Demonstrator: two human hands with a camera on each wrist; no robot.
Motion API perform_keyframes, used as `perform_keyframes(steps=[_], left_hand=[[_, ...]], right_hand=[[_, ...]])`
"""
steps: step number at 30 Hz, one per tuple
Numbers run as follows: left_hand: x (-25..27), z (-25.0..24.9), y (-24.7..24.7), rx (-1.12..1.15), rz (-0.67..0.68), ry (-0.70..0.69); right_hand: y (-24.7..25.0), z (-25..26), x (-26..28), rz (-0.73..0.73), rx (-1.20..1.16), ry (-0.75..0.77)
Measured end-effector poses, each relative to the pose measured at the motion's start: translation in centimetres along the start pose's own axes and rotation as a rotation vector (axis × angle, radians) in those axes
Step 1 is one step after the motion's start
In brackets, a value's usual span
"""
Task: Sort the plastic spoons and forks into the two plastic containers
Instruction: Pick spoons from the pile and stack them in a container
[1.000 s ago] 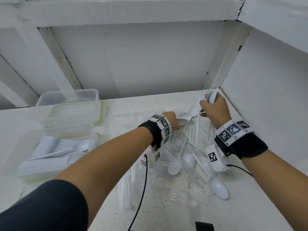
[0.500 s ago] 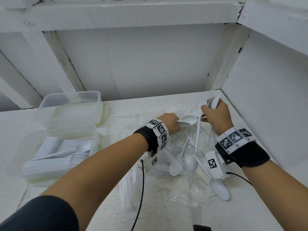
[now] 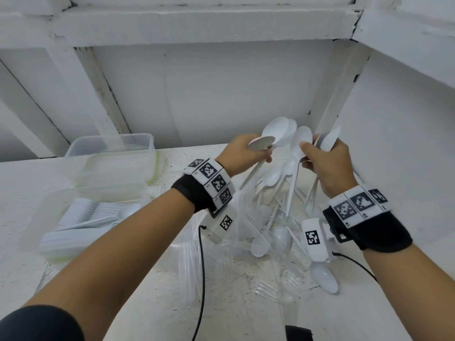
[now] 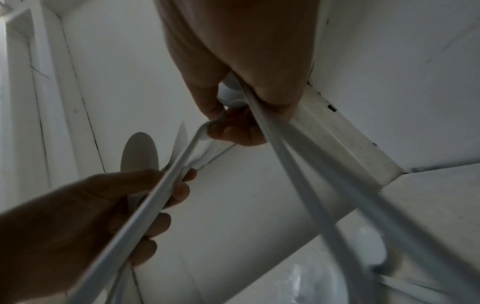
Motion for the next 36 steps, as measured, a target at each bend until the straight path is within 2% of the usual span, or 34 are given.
perform_keyframes(steps=[4, 7, 9, 13, 16, 22, 26, 30, 36], left_hand=[[2.6, -0.4, 1.4, 0.144, -0.001, 0.045], [4.6, 0.1, 2.2, 0.162, -0.018, 0.049], [5.8, 0.4, 2.6, 0.146, -0.026, 0.036], [7.7, 1.4, 3.2, 0.173, -0.053, 0.059], [8.8, 1.9, 3.5, 0.206, -0.06, 0.096], [9.8, 3.4, 5.0, 0.289, -0.183, 0.176], [10.0, 3.3, 4.6, 0.218, -0.157, 0.148], [10.2, 2.9, 3.5, 0.27, -0.075, 0.142], [10.5, 3.4, 4.3, 0.311, -0.107, 0.192]], right_hand=[[-1.6, 2.7, 1.3, 0.098, -0.169, 0.037], [-2.9, 3.2, 2.3, 0.101, -0.184, 0.037], [-3.7, 3.0, 2.9, 0.101, -0.171, 0.02], [-6.0, 2.4, 4.6, 0.204, -0.106, 0.021], [-6.2, 2.3, 5.5, 0.173, -0.022, 0.041], [-5.4, 3.5, 6.2, 0.166, -0.035, 0.091], [-6.9, 5.3, 7.3, 0.269, -0.004, 0.183], [-7.7, 5.6, 7.8, 0.279, 0.122, 0.216], [-7.9, 5.1, 8.0, 0.302, 0.149, 0.211]])
Point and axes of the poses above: each hand's wrist, its own x-axis away from the middle knuckle, its own y-axis out of the back of the hand, z = x × y, the point moved 9 cm from there along -x, towards the middle knuckle, and after that the axes turned 15 degrees about x, right-handed, at the moved point
